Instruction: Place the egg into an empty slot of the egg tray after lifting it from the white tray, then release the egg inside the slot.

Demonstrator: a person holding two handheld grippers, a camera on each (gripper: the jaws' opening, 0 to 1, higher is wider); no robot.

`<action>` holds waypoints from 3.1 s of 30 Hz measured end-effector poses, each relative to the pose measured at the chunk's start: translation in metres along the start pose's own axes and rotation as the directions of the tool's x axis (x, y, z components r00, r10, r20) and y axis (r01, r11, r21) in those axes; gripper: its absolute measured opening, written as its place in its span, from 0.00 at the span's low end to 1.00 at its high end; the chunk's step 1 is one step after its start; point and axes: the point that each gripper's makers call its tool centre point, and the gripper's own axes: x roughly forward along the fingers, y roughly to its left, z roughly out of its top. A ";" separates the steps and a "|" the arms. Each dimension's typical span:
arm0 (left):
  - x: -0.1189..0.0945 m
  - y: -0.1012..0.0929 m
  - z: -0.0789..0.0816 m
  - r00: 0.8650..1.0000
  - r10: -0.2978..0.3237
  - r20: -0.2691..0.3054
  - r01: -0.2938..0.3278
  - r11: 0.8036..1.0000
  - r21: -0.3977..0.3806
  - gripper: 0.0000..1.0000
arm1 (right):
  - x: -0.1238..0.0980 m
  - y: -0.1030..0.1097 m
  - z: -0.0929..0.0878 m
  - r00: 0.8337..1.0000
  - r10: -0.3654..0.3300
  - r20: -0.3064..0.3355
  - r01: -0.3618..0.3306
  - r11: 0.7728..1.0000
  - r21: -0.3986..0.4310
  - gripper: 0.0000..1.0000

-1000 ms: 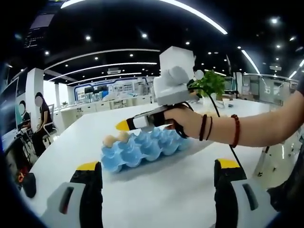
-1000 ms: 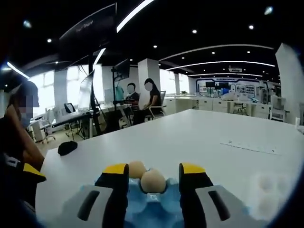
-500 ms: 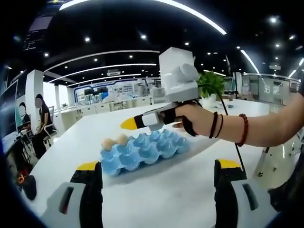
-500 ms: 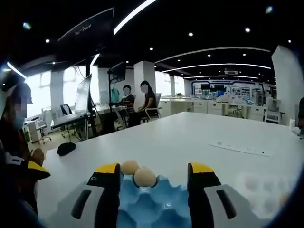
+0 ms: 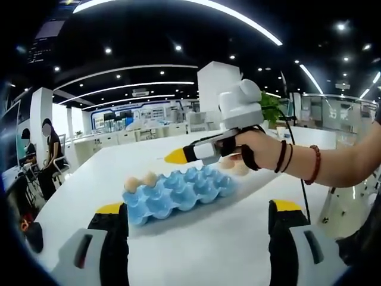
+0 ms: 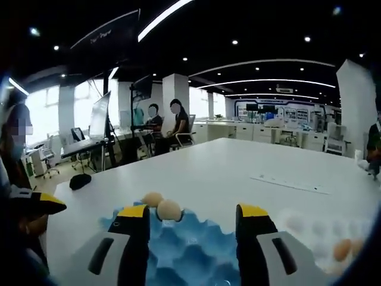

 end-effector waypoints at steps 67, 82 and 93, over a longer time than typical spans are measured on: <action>0.008 0.000 0.002 0.999 0.036 -0.011 -0.036 0.999 -0.022 1.00 | -0.118 -0.183 -0.049 0.920 -0.391 -0.026 0.390 0.905 0.170 0.57; 0.011 -0.006 0.004 1.000 0.010 -0.009 -0.010 1.000 -0.020 1.00 | -0.106 -0.207 -0.072 0.868 -0.464 -0.174 0.488 0.862 0.137 0.35; 0.009 -0.003 -0.004 0.999 0.027 -0.028 -0.028 0.999 -0.016 0.99 | -0.102 -0.213 -0.082 0.828 -0.503 -0.248 0.537 0.839 0.090 0.31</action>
